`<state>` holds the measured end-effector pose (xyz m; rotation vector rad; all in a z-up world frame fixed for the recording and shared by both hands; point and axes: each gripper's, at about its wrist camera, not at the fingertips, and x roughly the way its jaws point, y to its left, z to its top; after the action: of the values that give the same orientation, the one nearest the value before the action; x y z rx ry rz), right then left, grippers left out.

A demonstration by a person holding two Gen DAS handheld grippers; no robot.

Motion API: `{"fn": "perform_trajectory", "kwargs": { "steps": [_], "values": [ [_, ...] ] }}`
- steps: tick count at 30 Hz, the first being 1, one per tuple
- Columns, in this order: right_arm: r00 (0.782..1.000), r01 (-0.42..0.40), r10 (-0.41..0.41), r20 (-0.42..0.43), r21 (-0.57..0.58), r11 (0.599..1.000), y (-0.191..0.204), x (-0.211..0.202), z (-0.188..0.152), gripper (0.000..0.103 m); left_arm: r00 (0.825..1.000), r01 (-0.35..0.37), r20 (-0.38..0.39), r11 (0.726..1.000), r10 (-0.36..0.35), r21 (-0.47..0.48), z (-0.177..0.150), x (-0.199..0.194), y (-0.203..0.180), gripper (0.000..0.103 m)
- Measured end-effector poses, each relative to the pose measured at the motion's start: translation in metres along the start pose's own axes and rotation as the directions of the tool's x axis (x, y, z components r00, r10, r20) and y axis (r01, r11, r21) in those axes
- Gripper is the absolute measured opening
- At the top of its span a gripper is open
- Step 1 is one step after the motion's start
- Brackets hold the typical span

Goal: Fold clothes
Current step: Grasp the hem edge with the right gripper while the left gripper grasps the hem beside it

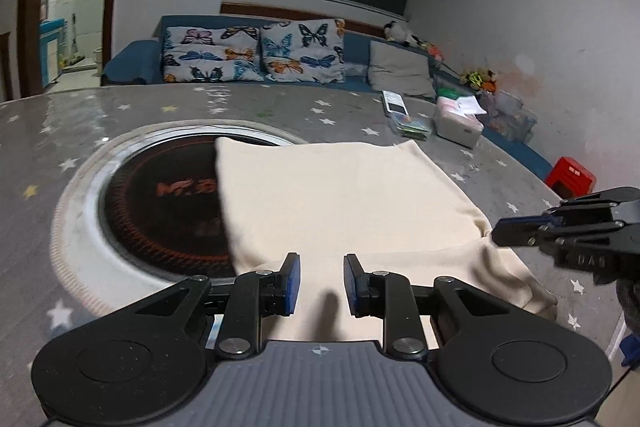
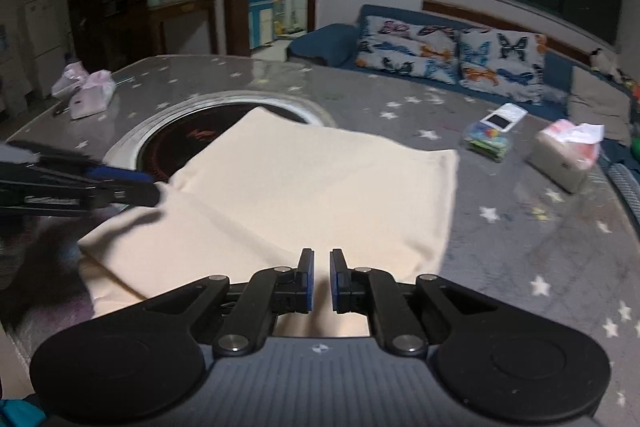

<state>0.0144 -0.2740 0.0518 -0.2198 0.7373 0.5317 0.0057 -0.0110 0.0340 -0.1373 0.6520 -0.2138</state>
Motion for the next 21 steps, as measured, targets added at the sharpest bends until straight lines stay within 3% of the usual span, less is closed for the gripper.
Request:
{"fn": "perform_trajectory", "kwargs": {
  "steps": [8,12,16,21],
  "values": [
    [0.998,-0.051,0.05,-0.031,-0.035,0.998,0.007,0.015,-0.003,0.011,0.999,-0.001,-0.033,1.0,0.002,0.028,0.001,0.024,-0.005,0.027],
    [0.998,-0.06,0.059,-0.023,-0.059,0.996,0.011,0.005,-0.004,0.02,1.0,0.008,-0.018,0.998,-0.007,0.059,-0.002,0.01,-0.01,0.026],
    [0.996,-0.077,0.073,-0.04,-0.083,0.994,0.016,-0.003,-0.013,0.021,0.999,0.031,-0.011,0.992,-0.03,0.123,-0.012,-0.01,-0.021,0.026],
    [0.997,-0.072,0.066,-0.048,-0.125,0.99,0.021,-0.011,-0.021,0.027,0.999,0.034,-0.017,0.978,-0.031,0.204,-0.031,-0.037,-0.031,0.033]
  ]
}}
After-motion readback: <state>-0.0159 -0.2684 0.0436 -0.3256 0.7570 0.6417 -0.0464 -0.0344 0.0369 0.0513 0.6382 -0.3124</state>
